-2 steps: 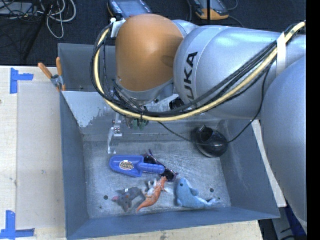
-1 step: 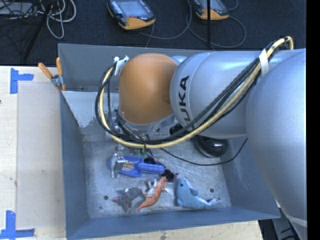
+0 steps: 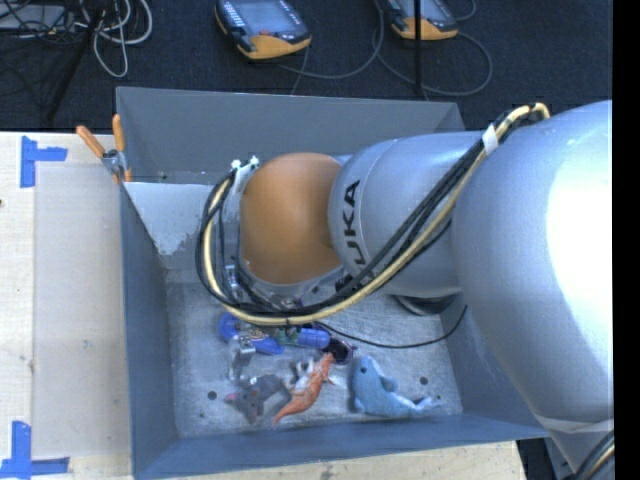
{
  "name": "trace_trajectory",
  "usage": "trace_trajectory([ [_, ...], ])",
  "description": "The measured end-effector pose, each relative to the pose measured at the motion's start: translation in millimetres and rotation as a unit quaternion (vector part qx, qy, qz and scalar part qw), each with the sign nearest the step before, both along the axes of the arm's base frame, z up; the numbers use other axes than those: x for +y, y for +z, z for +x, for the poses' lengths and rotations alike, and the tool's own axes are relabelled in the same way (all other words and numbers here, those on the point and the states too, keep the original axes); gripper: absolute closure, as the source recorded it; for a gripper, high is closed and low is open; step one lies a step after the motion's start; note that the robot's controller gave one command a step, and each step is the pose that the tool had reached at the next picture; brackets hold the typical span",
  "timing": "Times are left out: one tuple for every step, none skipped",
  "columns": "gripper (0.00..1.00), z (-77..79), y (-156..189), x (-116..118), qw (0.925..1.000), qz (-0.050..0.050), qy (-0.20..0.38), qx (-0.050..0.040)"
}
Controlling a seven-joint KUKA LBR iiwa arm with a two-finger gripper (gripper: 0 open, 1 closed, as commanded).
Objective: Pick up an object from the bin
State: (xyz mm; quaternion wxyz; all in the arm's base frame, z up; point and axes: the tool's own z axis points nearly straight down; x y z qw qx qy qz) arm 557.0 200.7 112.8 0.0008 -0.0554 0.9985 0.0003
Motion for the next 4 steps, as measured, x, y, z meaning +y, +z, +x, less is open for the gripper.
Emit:
trace_trajectory([
  [0.00, 8.2, -30, -36, 0.9975, -0.001, 0.071, 0.0038],
  [1.00, -37.4, -37, -55, 0.9997, 0.002, 0.026, -0.0035],
  [1.00, -37.3, -37, -55, 0.9997, 0.002, 0.025, -0.0035],
  [1.00, -48.3, 107, -45, 0.9997, 0.000, 0.025, 0.0005],
])
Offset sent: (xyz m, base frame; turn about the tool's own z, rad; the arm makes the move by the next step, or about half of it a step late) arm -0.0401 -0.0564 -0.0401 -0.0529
